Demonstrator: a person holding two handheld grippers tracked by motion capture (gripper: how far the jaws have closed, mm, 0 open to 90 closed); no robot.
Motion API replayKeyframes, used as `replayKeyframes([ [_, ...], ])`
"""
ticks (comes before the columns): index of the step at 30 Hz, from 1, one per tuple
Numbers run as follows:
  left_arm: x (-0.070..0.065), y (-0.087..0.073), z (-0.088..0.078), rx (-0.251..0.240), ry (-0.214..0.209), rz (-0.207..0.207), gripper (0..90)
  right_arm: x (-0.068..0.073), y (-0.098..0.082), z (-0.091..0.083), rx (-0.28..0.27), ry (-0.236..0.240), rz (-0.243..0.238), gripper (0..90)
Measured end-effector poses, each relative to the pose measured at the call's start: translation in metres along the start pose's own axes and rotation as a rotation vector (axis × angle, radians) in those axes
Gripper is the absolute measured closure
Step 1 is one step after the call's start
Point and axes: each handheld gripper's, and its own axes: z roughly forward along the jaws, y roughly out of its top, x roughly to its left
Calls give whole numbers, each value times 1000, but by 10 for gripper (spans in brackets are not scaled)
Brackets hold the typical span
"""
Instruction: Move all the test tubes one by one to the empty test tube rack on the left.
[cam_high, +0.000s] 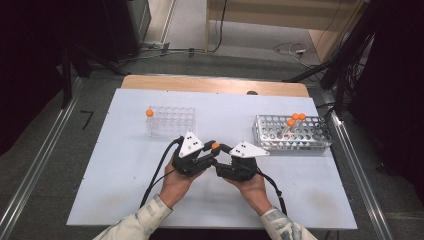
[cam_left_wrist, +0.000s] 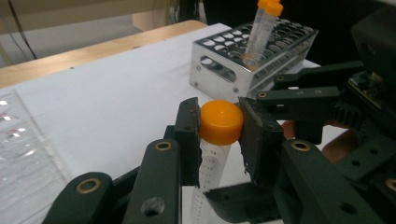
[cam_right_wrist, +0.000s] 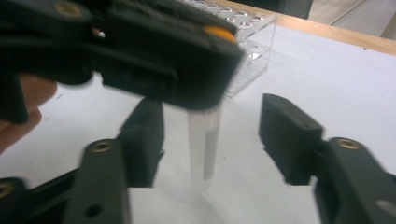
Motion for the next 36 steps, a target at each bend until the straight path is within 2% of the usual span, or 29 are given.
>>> replayKeyframes([
  [5,17,6,-9,-34,41,-32,706,-2,-1,2,25,1,22,283],
  [15,68,24,-43,-139,151,-118,706,-3,-4,4,48,-7,22,265],
  [18,84,28,-51,-147,182,-141,706,-3,-4,4,44,-9,23,267],
  [23,105,31,-62,-166,244,-144,706,-5,-6,4,54,-20,20,271],
  [29,128,32,-67,-181,310,-161,706,-6,-8,3,56,-30,17,273],
  [36,143,31,-67,-194,355,-153,706,-9,-8,-1,51,-43,29,279],
])
